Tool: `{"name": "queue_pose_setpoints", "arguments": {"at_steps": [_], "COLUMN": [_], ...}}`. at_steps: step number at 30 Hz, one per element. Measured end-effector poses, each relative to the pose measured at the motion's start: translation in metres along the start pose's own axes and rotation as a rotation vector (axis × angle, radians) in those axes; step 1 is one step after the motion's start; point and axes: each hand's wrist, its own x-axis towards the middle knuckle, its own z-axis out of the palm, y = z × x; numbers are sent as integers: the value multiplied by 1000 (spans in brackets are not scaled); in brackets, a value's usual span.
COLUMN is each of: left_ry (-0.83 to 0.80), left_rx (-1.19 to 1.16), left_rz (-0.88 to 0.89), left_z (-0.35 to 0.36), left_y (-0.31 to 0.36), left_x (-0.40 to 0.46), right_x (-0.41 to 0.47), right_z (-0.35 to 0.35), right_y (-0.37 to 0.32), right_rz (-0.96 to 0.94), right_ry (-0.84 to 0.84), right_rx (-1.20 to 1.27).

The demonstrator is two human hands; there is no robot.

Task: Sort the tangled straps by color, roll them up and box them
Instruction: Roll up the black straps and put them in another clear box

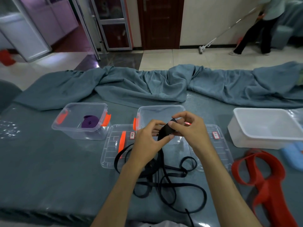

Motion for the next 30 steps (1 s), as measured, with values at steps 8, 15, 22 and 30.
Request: {"name": "queue_pose_setpoints", "arguments": {"at_steps": [8, 15, 22, 30], "left_ry": [26, 55, 84, 271], "left_rx": [-43, -97, 50, -78], "left_rz": [-63, -20, -13, 117], "left_z": [1, 3, 2, 5], "left_y": [4, 9, 2, 12], "left_x": [16, 29, 40, 33], "right_x": [11, 27, 37, 23], "right_z": [-7, -8, -4, 5], "right_y": [-5, -6, 2, 1], "right_rz": [25, 20, 29, 319], "right_ry": [-61, 14, 27, -144], "right_rx": [-30, 104, -1, 297]}}
